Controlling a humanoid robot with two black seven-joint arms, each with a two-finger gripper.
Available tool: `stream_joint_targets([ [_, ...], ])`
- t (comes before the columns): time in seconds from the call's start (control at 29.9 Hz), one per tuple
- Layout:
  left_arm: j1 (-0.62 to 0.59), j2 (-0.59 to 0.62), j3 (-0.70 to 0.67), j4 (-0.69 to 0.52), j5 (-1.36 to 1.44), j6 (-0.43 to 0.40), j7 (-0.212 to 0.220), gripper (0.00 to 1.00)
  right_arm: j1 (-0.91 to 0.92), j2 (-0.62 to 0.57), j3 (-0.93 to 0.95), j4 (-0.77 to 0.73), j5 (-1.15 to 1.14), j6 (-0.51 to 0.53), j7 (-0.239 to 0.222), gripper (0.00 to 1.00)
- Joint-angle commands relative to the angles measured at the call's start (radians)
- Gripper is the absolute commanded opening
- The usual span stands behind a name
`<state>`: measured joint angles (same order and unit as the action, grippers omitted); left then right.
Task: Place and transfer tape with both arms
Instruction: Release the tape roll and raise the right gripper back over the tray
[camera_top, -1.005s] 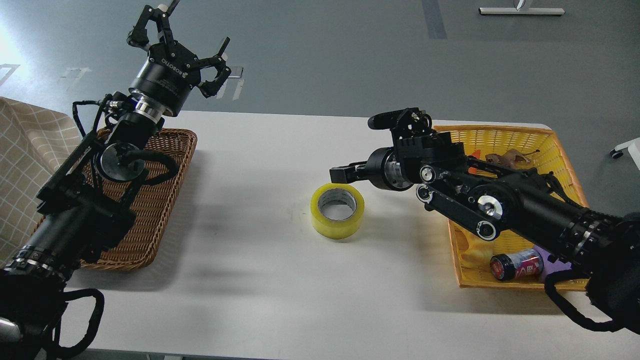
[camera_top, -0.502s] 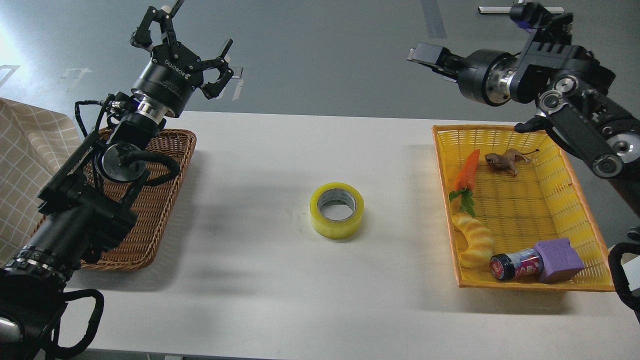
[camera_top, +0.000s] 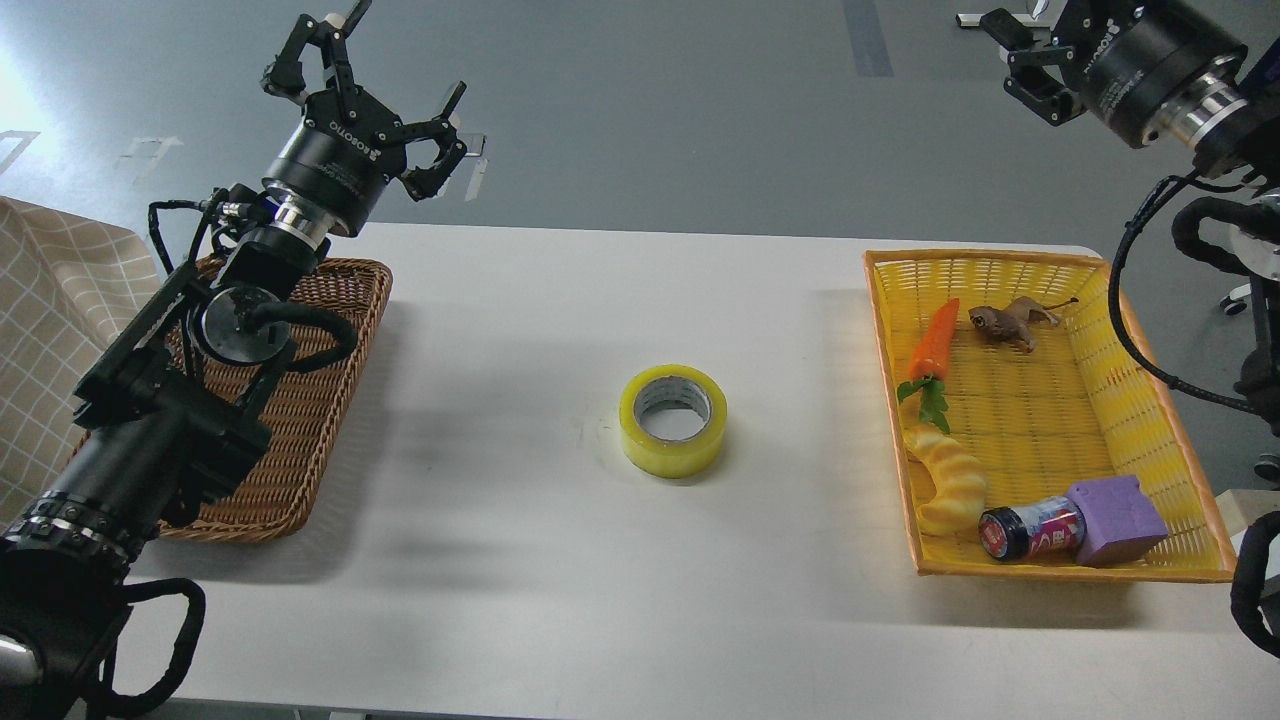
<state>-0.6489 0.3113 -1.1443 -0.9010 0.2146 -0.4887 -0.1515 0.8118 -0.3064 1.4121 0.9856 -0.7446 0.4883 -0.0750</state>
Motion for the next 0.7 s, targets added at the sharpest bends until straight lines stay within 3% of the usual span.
stream_joint_targets([
  [0.0, -0.003, 0.009, 0.001, 0.001, 0.002, 0.0, 0.003, 0.98, -0.038, -0.002, 0.005, -0.001, 0.277, 0.0, 0.0, 1.0],
  [0.3, -0.006, 0.04, 0.038, 0.0, 0.003, 0.0, 0.004, 0.98, -0.175, 0.004, 0.016, 0.007, 0.551, 0.0, -0.014, 1.0],
  [0.5, -0.005, 0.074, 0.035, 0.011, -0.007, 0.0, 0.003, 0.98, -0.235, 0.124, 0.021, 0.008, 0.567, 0.0, -0.017, 1.0],
  [0.67, 0.0, 0.069, 0.038, 0.01, 0.0, 0.0, -0.003, 0.98, -0.266, 0.141, 0.037, 0.013, 0.57, 0.0, -0.012, 1.0],
])
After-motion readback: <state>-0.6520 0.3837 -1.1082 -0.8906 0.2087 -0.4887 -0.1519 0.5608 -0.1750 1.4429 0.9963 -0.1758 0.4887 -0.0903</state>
